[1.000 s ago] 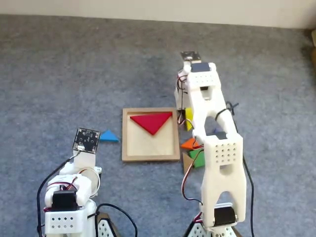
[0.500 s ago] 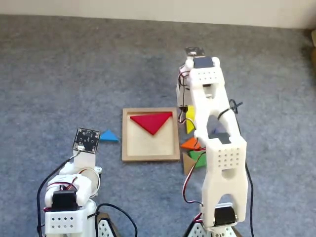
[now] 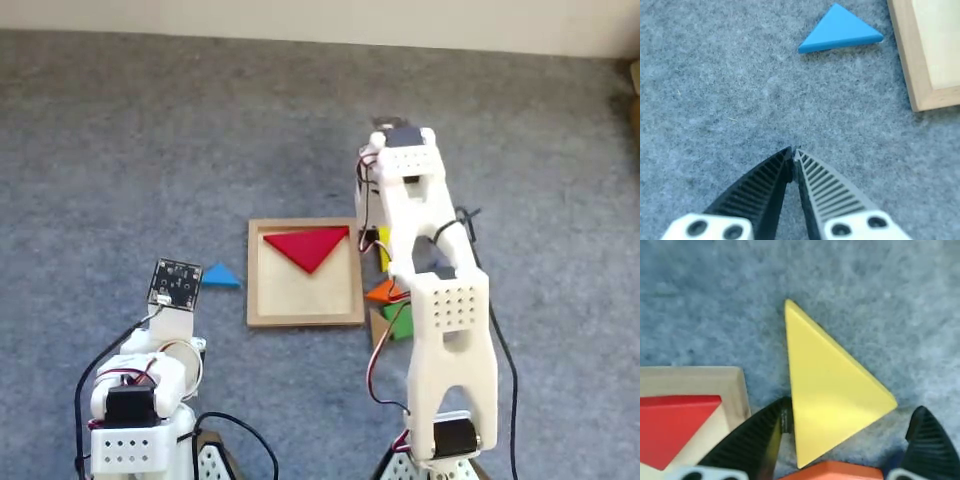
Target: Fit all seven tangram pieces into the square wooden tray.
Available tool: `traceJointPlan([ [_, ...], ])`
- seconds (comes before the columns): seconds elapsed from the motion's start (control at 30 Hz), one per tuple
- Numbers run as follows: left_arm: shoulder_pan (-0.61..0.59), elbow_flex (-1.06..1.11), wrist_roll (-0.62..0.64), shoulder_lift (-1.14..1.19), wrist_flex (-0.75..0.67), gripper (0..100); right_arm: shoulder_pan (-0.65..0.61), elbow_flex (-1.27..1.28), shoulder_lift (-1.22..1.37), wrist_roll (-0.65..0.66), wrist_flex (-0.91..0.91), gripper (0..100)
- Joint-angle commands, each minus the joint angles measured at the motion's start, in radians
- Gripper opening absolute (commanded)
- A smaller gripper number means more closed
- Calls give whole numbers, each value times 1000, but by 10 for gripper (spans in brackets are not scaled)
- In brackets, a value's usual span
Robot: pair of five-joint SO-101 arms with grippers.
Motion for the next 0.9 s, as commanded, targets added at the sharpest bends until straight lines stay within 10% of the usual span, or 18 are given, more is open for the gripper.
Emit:
traceJointPlan([
  [0.0,-4,21,9,-28,3,36,-16,-73,7,-3,-8,351],
  [0.87,-4,21,9,-28,3,36,-4,-157,44,158,22,206],
])
